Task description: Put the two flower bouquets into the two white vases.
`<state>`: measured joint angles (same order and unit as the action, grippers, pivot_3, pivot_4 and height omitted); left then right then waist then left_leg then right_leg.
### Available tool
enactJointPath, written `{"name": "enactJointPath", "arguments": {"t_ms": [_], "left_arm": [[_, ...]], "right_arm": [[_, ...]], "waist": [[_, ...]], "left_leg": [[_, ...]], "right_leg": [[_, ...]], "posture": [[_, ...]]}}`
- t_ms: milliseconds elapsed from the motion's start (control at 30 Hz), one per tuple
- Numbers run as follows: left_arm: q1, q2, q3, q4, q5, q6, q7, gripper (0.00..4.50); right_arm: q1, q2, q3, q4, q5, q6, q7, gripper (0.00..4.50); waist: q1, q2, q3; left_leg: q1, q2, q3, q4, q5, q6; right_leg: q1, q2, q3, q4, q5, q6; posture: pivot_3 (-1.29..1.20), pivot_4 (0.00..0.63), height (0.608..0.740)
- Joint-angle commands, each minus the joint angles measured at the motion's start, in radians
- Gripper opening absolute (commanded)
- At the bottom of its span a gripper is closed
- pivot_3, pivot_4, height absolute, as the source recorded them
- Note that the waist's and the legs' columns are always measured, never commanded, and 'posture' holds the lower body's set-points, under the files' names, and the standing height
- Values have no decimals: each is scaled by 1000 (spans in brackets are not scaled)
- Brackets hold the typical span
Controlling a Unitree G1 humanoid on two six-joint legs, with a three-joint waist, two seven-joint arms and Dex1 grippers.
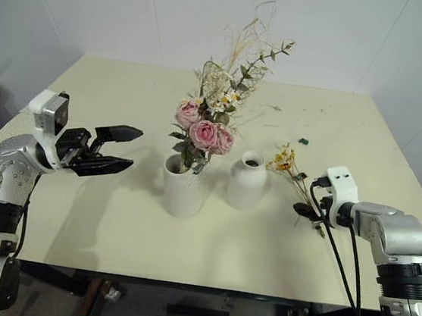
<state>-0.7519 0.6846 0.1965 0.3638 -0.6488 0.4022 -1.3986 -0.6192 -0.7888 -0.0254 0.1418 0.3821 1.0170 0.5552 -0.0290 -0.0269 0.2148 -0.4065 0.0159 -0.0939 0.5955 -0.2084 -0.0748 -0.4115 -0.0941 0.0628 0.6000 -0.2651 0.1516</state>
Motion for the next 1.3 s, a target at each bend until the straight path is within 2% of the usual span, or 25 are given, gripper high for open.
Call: {"name": "enactJointPath", "arguments": {"t_ms": [33, 233, 367, 1033, 1133, 1300], "left_arm": [[-66, -29, -15, 110, 77, -89, 48, 4468], [-170, -68, -35, 326, 182, -251, 57, 4468], [-279, -112, -60, 513, 269, -345, 116, 4468], [-440, -177, -58, 824, 434, -530, 193, 4468], [-452, -193, -52, 844, 440, -545, 208, 4500], [-463, -208, -47, 862, 450, -567, 203, 4500]], "right_arm": [[-19, 10, -22, -14, -13, -16, 0, 4500], [-19, 25, -33, -13, -22, -16, -4, 4500], [-21, 29, -43, -14, -25, -16, -9, 4500], [16, 63, -88, -66, -19, 17, -39, 4500], [23, 74, -97, -66, -20, 23, -55, 3914], [51, 87, -106, -85, -20, 27, -71, 2228]], "waist": [[0, 0, 0], [-1, 0, 0], [1, 0, 0], [1, 0, 0], [1, 0, 0], [0, 0, 0]], "left_leg": [[0, 0, 0, 0, 0, 0], [0, 0, 0, 1, 0, 0], [0, 0, 0, 1, 0, 0], [-1, -1, 0, 1, 0, 0], [-1, -1, 0, 1, 0, 0], [0, 0, 0, 1, 0, 0]], "right_leg": [[0, 0, 0, 0, 0, 0], [0, 0, 0, 1, 0, 1], [0, 0, 0, 1, 1, 1], [-1, 0, 0, 1, 0, 2], [0, 0, 0, 1, 0, 2], [-1, 0, 0, 1, 0, 2]], "posture": [[0, 150, 740], [0, 150, 740], [0, 150, 740], [0, 150, 740], [0, 150, 740], [0, 150, 740]]}}
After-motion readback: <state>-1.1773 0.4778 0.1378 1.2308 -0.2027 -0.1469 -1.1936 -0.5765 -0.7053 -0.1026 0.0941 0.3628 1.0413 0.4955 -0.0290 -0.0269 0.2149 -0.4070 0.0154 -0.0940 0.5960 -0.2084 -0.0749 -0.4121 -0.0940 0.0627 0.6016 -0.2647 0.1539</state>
